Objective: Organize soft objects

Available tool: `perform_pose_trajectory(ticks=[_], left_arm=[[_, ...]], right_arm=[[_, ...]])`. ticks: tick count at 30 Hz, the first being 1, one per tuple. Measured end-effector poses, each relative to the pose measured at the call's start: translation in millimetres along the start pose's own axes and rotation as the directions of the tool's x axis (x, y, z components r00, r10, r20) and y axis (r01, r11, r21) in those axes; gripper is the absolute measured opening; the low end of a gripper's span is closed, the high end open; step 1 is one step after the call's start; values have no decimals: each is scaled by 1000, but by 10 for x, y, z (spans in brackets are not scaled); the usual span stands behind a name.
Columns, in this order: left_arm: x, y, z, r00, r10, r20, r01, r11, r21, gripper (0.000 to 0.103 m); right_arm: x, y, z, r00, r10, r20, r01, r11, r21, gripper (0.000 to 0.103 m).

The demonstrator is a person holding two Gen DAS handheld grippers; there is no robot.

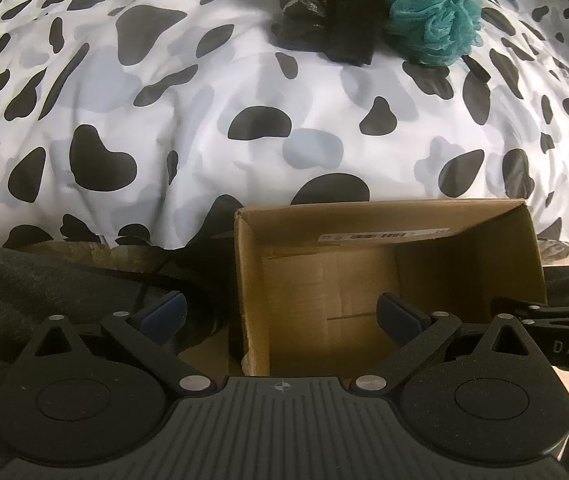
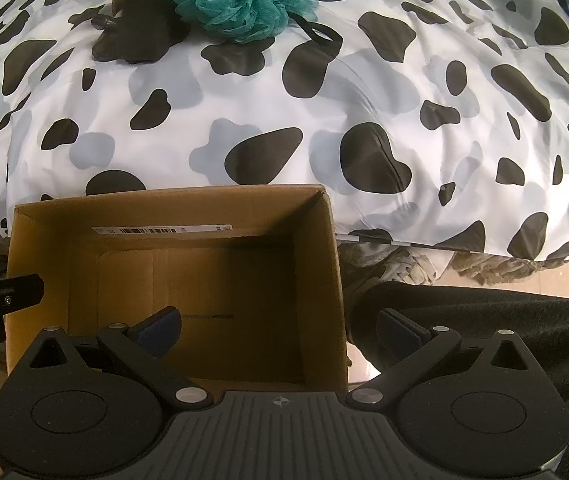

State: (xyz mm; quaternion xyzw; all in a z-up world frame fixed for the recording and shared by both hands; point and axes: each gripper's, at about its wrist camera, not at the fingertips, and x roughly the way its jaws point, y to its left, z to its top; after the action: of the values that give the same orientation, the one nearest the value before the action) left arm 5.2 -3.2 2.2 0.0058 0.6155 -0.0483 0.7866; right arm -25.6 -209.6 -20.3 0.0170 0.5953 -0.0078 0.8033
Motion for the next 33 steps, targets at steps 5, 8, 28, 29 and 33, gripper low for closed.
perform_pose_trajectory(ticks=[5,8,28,29,33], left_arm=[[-5,-1,8,1000,2,3,-2,1000,-4,103],[-6,-2,14,1000,0,4,0,1000,-9,103],[2,-46,5,1000,-6,5,6,1000,17,103],[1,-43,7,1000,-6,5,6,1000,14,103],[1,-45,4,1000,-2,7,2,1000,12,103]], right_arm=[[9,-12,2,1000,0,-4,0,1000,1,103],[10,-12,3,1000,0,-5,0,1000,1,103],[15,-6,6,1000,-1,-8,1,1000,-1,103],[16,-6,6,1000,-1,-9,1,1000,-2,103],[17,-8,9,1000,0,-9,0,1000,-1,103]])
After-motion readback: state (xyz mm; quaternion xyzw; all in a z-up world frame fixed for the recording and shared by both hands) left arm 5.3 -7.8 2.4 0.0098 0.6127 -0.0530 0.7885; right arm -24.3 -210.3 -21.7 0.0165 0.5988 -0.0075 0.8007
